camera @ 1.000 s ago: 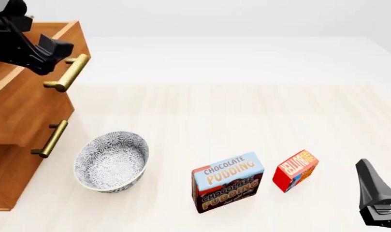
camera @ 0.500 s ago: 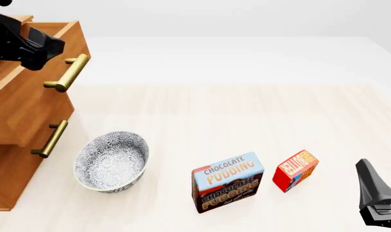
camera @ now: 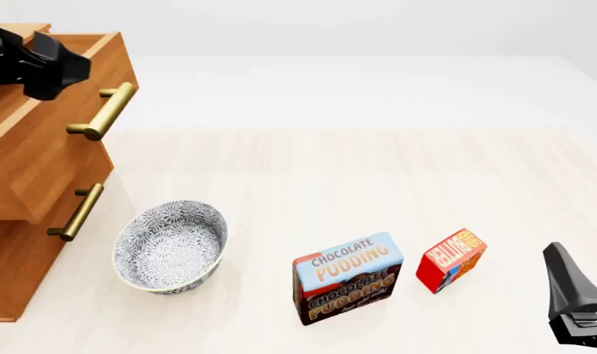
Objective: Put the butter at the back in the top drawer of the cabinet and close it.
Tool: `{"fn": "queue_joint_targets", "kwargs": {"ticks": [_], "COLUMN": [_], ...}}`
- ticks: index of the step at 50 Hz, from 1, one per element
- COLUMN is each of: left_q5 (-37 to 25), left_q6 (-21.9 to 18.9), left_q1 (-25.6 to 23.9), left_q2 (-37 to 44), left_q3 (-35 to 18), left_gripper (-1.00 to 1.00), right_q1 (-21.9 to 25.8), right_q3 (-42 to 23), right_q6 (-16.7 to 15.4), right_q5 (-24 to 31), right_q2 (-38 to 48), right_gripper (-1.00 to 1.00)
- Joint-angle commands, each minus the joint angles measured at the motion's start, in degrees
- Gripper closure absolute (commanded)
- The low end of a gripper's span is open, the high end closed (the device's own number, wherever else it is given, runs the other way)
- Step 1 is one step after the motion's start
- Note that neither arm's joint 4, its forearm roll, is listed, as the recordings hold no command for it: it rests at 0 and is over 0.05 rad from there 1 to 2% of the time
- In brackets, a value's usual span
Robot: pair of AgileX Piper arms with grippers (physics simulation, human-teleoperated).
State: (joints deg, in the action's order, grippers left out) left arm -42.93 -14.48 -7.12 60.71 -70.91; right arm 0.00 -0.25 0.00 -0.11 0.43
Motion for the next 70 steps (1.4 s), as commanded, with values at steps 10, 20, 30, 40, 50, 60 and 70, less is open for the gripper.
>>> {"fn": "queue_joint_targets", "kwargs": {"ticks": [10,20,30,40,50,60,70], "left_q5": [-3.28,-2.92,-3.47,-3.62,-3.69,-3.92,-3.37], "left_q6": [4.72,4.74,5.54,6.22,6.68,7.92,8.65], "left_q1": [-0.04,2.1,2.82,3.49,4.45,4.71,5.04], "left_q2": [1.5,0.17,0.0,-0.06,-0.3,-0.25,0.36], "left_q3": [-0.42,0.37,-0.53,-0.51,0.04,-0.36,0.71], "left_gripper": [-1.0,-1.0,-1.0,-1.0,-1.0,-1.0,-1.0], "right_q1": [0.0,0.0,0.0,0.0,0.0,0.0,0.0], "right_q3": [0.0,0.0,0.0,0.0,0.0,0.0,0.0], "right_q6": [0.0,0.0,0.0,0.0,0.0,0.0,0.0], "right_q5": [0.0,0.0,0.0,0.0,0.0,0.0,0.0], "right_q2": [0.0,0.0,0.0,0.0,0.0,0.0,0.0], "right_gripper": [-1.0,-1.0,-1.0,-1.0,-1.0,-1.0,-1.0]}}
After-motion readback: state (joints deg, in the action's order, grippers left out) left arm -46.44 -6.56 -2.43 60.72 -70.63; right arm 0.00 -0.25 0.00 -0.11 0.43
